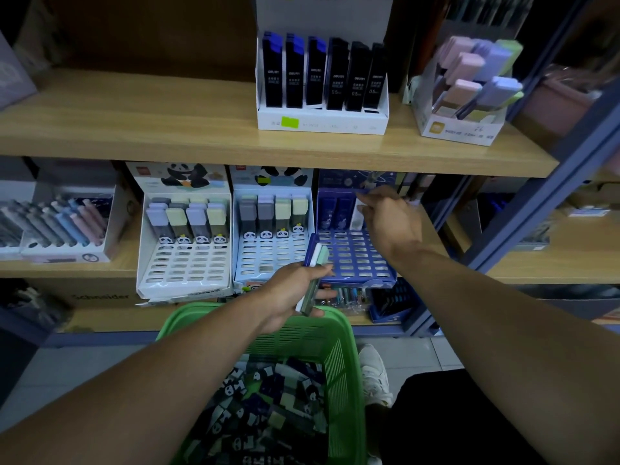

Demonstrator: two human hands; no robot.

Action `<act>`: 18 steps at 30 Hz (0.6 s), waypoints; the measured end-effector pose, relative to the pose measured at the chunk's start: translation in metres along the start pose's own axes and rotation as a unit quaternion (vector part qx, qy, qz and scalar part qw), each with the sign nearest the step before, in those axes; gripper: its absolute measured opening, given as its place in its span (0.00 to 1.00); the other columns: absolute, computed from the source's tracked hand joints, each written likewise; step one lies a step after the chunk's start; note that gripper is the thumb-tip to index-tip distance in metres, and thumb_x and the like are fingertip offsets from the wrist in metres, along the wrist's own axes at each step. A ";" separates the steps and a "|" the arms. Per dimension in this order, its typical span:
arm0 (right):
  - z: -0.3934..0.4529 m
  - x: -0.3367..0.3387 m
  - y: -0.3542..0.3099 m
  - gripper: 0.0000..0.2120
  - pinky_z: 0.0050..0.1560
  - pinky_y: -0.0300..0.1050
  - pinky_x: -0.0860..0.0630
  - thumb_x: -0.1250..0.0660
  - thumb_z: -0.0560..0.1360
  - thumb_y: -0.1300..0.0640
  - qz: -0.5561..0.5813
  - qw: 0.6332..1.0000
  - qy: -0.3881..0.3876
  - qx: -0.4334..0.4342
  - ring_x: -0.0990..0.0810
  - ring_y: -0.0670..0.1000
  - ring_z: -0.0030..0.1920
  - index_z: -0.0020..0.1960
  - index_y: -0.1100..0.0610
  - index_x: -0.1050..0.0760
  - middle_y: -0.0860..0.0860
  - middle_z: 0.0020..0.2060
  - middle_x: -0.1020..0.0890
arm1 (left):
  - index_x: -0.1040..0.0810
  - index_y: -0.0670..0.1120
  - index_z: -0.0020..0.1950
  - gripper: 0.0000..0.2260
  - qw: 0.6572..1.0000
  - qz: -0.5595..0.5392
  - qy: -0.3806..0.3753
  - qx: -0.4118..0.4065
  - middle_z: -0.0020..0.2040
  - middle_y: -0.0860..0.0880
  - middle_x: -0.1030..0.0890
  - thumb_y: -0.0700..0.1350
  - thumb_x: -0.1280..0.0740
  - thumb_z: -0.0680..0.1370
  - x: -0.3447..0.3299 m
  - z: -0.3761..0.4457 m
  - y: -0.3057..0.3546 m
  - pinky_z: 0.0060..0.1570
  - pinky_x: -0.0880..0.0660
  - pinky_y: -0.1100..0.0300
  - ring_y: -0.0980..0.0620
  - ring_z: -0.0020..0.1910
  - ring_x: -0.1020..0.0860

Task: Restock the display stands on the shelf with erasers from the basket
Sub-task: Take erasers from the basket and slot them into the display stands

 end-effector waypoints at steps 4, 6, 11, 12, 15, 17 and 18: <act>-0.002 -0.008 -0.018 0.18 0.49 0.49 0.24 0.43 0.85 0.54 -0.019 0.999 -0.025 0.042 0.23 0.54 0.62 0.73 0.48 0.29 0.49 0.67 0.29 | 0.23 0.42 0.64 0.14 1.000 -0.004 0.000 0.000 0.66 0.52 0.26 0.48 0.36 0.83 0.001 0.001 0.000 0.32 0.22 0.60 0.49 0.57 0.17; 0.000 -0.007 -0.016 0.17 0.52 0.50 0.23 0.42 0.84 0.54 -0.016 0.999 -0.020 0.029 0.23 0.53 0.62 0.72 0.47 0.28 0.49 0.66 0.28 | 0.22 0.42 0.62 0.12 1.000 -0.019 -0.001 0.005 0.66 0.52 0.25 0.48 0.36 0.83 0.001 0.000 0.001 0.33 0.21 0.59 0.47 0.56 0.17; 0.005 -0.008 -0.009 0.16 0.50 0.48 0.24 0.40 0.83 0.55 -0.001 1.000 -0.016 -0.002 0.22 0.54 0.62 0.70 0.50 0.25 0.50 0.64 0.25 | 0.23 0.41 0.59 0.12 0.996 -0.089 -0.010 0.012 0.61 0.46 0.18 0.48 0.38 0.84 0.003 -0.005 0.004 0.39 0.17 0.55 0.43 0.51 0.15; 0.006 -0.009 -0.008 0.16 0.49 0.48 0.24 0.40 0.83 0.55 -0.005 1.000 -0.014 -0.008 0.22 0.54 0.62 0.70 0.51 0.25 0.50 0.64 0.24 | 0.23 0.40 0.59 0.12 0.995 -0.102 -0.009 0.011 0.59 0.45 0.17 0.48 0.38 0.84 0.004 -0.006 0.006 0.40 0.16 0.54 0.43 0.49 0.15; 0.004 -0.006 -0.012 0.17 0.47 0.46 0.25 0.40 0.83 0.54 -0.035 0.999 -0.014 -0.003 0.21 0.54 0.60 0.70 0.49 0.26 0.50 0.65 0.24 | 0.24 0.38 0.61 0.14 0.990 -0.139 -0.003 0.013 0.53 0.41 0.15 0.47 0.39 0.84 0.010 -0.009 0.008 0.41 0.16 0.52 0.42 0.45 0.14; 0.000 0.001 -0.020 0.17 0.46 0.46 0.25 0.40 0.83 0.53 -0.029 0.999 0.001 0.021 0.20 0.53 0.58 0.70 0.48 0.26 0.49 0.66 0.25 | 0.25 0.37 0.63 0.14 0.986 -0.168 -0.009 0.016 0.51 0.39 0.15 0.45 0.41 0.85 0.012 -0.010 0.009 0.42 0.16 0.51 0.41 0.43 0.15; -0.003 0.006 -0.027 0.16 0.45 0.45 0.25 0.40 0.83 0.52 -0.007 0.999 0.019 0.040 0.19 0.52 0.56 0.69 0.47 0.25 0.48 0.65 0.24 | 0.25 0.36 0.64 0.14 0.983 -0.181 -0.015 0.017 0.51 0.39 0.15 0.44 0.42 0.85 0.013 -0.011 0.010 0.43 0.16 0.50 0.41 0.43 0.15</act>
Point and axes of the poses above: each hand's wrist, its own z-axis towards the middle knuckle, its own x-axis out of the back of the hand, y = z × x, the point moved 10 cm from there along z, towards the middle knuckle
